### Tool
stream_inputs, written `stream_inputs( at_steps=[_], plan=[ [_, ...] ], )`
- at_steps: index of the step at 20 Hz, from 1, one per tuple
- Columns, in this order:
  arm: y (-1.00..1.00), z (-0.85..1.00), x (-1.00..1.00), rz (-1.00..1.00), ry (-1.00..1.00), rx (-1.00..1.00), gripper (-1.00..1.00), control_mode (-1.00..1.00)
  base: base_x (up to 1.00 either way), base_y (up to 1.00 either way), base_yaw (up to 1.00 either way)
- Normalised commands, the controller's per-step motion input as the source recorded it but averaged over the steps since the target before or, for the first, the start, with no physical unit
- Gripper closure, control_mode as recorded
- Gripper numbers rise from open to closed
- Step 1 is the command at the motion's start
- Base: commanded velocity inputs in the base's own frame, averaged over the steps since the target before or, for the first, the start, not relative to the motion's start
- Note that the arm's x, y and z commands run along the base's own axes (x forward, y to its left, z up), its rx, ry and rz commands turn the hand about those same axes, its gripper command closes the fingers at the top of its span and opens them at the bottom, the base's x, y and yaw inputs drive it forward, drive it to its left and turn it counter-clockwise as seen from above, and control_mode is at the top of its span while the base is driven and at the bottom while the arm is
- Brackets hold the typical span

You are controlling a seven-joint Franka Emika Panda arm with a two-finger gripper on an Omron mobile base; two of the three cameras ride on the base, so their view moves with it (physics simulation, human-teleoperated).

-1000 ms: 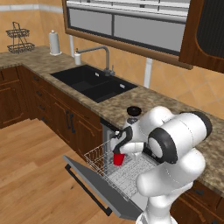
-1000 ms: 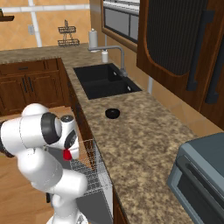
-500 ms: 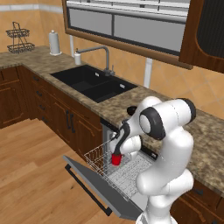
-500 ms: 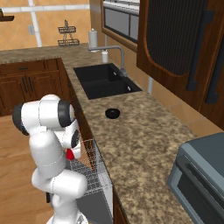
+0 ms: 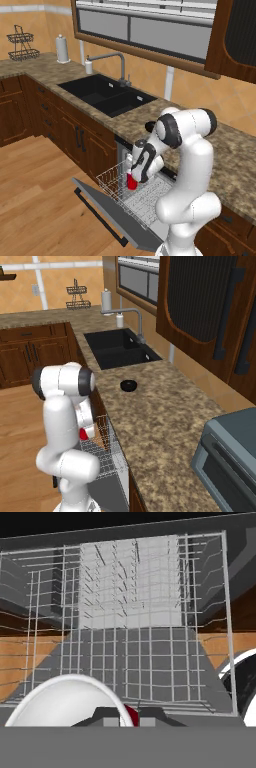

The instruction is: Pick up the cup and bowl from the counter, place them in the dishwasher, and close the dishwasher door.

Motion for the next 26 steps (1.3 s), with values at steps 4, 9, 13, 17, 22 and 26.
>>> stream_inputs(
  at_steps=[4, 9, 13, 17, 22, 26],
  plan=[
    [0.22, -0.24, 0.27, 0.00, 0.00, -0.11, 1.00, -1.00, 0.00, 0.00, 0.00],
    [0.38, -0.25, 0.05, 0.00, -0.04, -0.17, 1.00, -1.00, 0.00, 0.00, 0.00],
    [0.16, 0.00, 0.00, -0.01, -0.03, -0.09, 1.00, -1.00, 0.00, 0.00, 0.00],
    [0.00, 0.07, 0.04, -0.05, 0.00, -0.01, 1.00, -1.00, 0.00, 0.00, 0.00],
    [0.00, 0.01, 0.00, -0.06, -0.02, -0.02, 1.00, -1.00, 0.00, 0.00, 0.00],
    [0.00, -0.04, 0.06, -0.04, 0.00, -0.04, 1.00, -1.00, 0.00, 0.00, 0.00]
  ],
)
